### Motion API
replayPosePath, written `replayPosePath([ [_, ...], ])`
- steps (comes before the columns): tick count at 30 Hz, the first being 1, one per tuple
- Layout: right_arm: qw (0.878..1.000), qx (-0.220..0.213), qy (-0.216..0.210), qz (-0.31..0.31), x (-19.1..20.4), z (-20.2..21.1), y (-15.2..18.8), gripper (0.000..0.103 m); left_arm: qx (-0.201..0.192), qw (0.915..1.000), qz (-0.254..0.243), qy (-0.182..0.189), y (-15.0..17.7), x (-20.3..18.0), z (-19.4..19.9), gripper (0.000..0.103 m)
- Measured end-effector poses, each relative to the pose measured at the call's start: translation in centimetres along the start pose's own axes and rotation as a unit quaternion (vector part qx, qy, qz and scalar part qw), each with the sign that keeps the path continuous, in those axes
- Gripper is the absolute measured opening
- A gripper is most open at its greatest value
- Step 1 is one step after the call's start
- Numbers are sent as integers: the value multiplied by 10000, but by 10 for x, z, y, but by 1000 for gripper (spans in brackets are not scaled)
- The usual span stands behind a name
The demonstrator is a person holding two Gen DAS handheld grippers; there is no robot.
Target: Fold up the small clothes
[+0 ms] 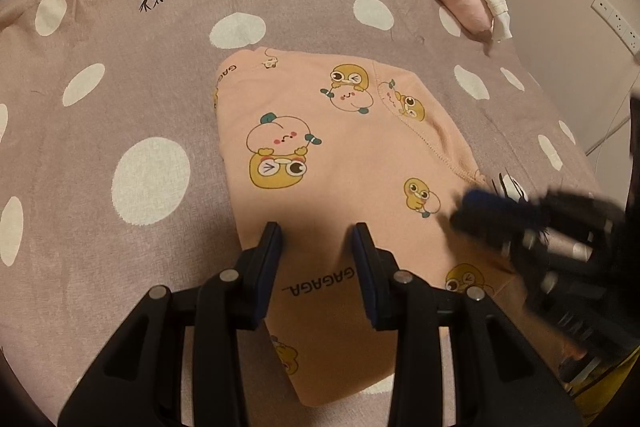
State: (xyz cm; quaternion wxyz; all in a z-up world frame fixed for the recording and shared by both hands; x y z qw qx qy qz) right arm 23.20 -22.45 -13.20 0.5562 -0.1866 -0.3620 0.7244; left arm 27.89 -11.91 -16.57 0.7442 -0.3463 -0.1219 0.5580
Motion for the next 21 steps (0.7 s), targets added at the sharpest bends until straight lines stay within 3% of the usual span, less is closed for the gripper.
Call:
replayPosePath([
  [4,9990,392,30,-218,-14,-10,33,14,-85,10000,-25,-31,-5,0,5,35],
  [13,9983,228,-111,-528,-22,-7,39,14,-297,9991,289,-121,-47,19,-8,35],
  [18,9978,202,-181,-599,-22,-5,42,14,-16,9982,545,-244,-50,35,-38,36],
  [21,9976,182,-205,-628,-22,-4,45,14,21,9984,453,-323,-49,37,-48,41],
])
Point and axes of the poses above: each gripper's, at about its wrist camera, not at the fingertips, and z roughly against the way its jaws point, x to its left, y to its underside, the point moved 8 cm from there along -z, roughly the way its jaws point, and after that the axes turned 9 degrees about -x, right-handed, at the moved point
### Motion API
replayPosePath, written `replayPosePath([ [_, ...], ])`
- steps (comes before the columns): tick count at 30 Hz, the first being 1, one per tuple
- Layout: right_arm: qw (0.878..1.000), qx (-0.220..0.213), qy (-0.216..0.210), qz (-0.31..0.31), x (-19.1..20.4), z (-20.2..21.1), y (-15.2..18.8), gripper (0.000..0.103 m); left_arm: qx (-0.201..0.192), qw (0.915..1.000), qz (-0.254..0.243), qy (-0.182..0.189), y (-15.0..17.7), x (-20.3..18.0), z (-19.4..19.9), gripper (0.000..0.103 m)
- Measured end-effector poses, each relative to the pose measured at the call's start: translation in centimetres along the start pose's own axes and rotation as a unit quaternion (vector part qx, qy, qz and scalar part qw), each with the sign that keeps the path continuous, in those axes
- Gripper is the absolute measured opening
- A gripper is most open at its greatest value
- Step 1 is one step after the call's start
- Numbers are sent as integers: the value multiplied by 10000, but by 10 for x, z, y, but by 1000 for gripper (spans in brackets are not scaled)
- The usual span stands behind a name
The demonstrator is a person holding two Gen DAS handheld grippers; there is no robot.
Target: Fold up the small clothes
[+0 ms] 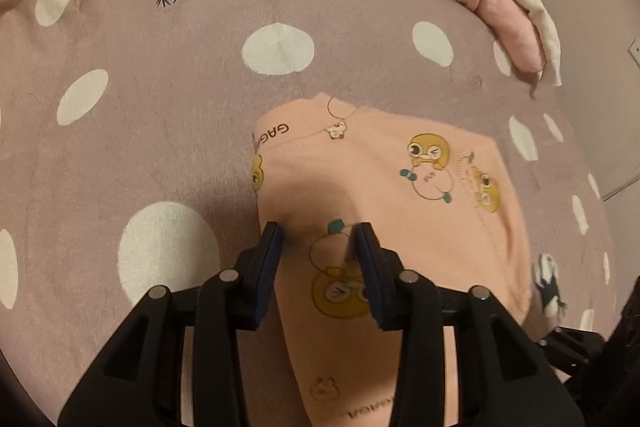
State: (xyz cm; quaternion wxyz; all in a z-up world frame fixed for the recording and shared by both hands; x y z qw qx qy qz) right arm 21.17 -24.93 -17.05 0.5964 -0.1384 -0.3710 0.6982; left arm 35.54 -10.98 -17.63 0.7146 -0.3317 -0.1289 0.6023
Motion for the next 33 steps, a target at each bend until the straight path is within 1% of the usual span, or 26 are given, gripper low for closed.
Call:
replayPosePath([
  [3,10000,-7,20,21,0,1,2,14,18,10000,-72,-36,-2,0,-3,45],
  [6,10000,-17,31,5,1,2,3,14,72,10000,42,-16,-3,6,-5,49],
  [9,10000,-20,34,-14,1,2,3,14,89,9998,163,14,0,9,2,49],
  [10,10000,-18,41,-13,2,2,3,14,67,9999,157,12,2,8,6,48],
  [11,10000,-13,41,-7,1,1,2,14,15,9999,101,4,4,6,12,46],
  [13,10000,-11,51,-9,2,1,2,14,-133,9998,-126,-44,11,-1,31,46],
  [16,10000,-34,61,-48,2,1,1,14,-331,9986,-415,24,25,-15,57,46],
  [18,9999,-38,65,-89,1,1,1,14,-475,9959,-764,11,39,-28,74,46],
  [20,9999,-14,71,-97,1,0,1,14,-503,9934,-1026,70,52,-40,81,46],
  [23,9999,51,117,-74,1,-1,-1,14,-436,9910,-1261,64,72,-48,78,46],
  [27,9998,79,172,-86,2,-2,-1,14,26,9917,-1287,2,103,-43,57,46],
  [33,9995,161,273,-11,4,-3,-1,14,76,9953,-956,168,112,-32,63,47],
])
Point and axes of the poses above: each gripper's, at about its wrist camera, not at the fingertips, and z roughly against the way its jaws point, x to its left, y to its underside, the point moved 8 cm from there along -z, roughly the way its jaws point, and after that the axes turned 9 degrees about -x, right-handed, at the moved point
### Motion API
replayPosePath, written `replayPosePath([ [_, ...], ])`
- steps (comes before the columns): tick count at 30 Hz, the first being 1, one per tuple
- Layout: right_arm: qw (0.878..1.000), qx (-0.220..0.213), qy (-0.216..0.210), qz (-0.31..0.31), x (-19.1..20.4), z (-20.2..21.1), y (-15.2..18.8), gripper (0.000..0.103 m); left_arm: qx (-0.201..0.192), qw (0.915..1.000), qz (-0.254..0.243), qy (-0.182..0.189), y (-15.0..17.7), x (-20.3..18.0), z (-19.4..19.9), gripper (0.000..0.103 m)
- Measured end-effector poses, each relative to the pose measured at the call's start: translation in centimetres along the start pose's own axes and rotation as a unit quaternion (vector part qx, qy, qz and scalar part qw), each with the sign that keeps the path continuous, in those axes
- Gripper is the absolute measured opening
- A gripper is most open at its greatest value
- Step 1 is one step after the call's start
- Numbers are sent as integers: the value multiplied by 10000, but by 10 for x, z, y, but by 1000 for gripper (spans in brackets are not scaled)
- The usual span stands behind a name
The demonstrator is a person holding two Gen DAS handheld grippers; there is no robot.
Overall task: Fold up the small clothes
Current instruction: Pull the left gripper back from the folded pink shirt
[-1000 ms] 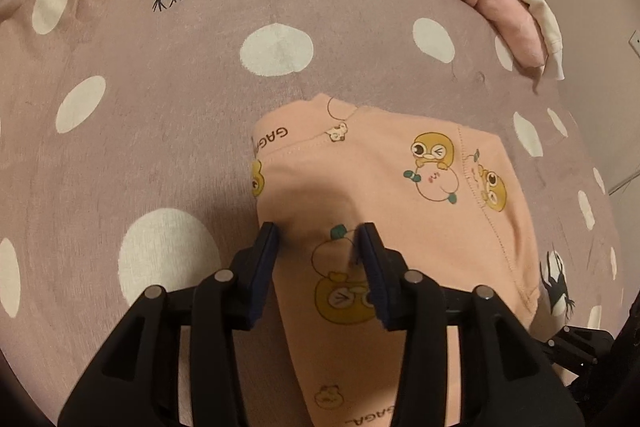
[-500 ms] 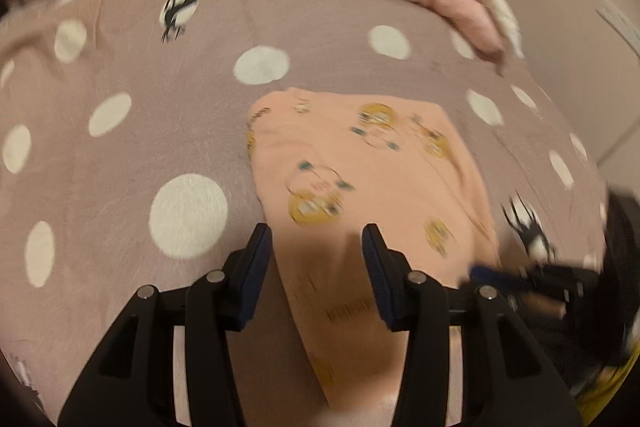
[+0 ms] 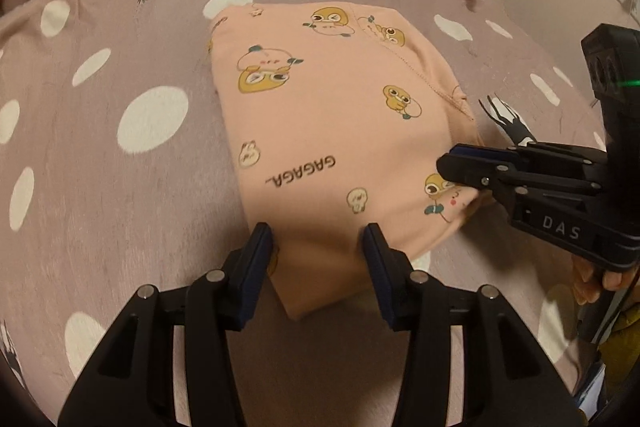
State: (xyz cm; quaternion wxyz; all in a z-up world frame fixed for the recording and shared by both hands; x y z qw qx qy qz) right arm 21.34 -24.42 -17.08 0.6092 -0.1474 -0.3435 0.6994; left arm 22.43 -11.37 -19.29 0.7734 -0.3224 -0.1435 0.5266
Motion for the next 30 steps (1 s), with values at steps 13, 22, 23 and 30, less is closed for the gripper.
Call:
replayPosePath([
  [13,9998,143,101,8,1,5,3,15,43,9996,257,86,8,4,4,52],
  [22,9998,133,163,-27,4,11,8,15,104,9983,551,184,19,9,14,53],
  [23,9998,134,158,-34,4,12,9,15,111,9982,560,184,20,10,15,53],
  [30,9997,149,148,-98,4,16,12,15,178,9978,619,132,27,16,23,51],
])
Point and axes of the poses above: each gripper's, at about its wrist camera, not at the fingertips, and z roughly against the way its jaws point, x to its left, y to its underside, the point moved 8 cm from there along -z, roughly the way its jaws point, and after that the axes turned 9 degrees about -x, right-handed, at the moved point
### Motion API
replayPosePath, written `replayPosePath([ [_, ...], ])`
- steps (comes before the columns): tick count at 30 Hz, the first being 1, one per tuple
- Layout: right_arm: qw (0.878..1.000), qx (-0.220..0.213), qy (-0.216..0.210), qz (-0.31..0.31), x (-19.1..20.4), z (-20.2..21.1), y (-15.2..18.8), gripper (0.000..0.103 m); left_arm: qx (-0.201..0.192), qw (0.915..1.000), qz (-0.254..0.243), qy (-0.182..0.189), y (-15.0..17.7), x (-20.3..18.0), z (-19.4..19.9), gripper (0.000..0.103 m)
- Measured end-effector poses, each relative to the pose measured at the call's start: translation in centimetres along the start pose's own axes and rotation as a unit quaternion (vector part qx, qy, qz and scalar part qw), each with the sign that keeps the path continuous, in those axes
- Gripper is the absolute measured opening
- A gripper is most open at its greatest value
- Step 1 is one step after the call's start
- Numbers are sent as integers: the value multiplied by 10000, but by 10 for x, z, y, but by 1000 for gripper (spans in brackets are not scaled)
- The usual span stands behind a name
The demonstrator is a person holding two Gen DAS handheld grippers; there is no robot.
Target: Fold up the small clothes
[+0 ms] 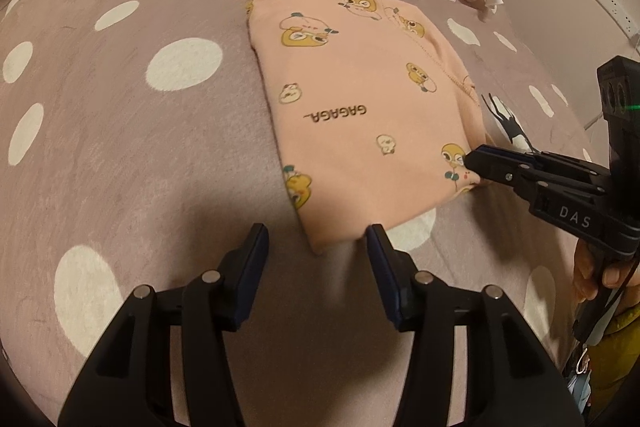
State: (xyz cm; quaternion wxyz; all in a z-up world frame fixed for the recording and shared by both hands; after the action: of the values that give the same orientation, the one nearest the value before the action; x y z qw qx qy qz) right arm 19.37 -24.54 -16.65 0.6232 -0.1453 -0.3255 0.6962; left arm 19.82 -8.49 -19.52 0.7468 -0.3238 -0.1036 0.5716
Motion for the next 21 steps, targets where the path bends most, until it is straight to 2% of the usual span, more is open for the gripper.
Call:
replayPosePath([
  [11,10000,42,48,-43,2,9,8,15,9,9996,266,-43,6,14,12,51],
  [16,9999,91,94,-52,2,15,15,16,-17,9992,399,-41,8,18,21,55],
  [21,9995,180,226,-104,-1,20,26,24,-88,9985,535,-51,9,19,33,57],
])
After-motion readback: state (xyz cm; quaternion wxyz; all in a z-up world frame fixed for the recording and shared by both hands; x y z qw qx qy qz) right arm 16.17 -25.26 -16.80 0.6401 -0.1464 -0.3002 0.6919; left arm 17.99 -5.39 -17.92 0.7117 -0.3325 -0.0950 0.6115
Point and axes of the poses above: each gripper's, at about its wrist camera, not at the fingertips, and z roughly against the way its jaws point, x to its left, y to its underside, the point moved 8 cm from there along -z, roughly the way its jaws point, and after that the axes turned 9 degrees about -x, right-handed, at the moved point
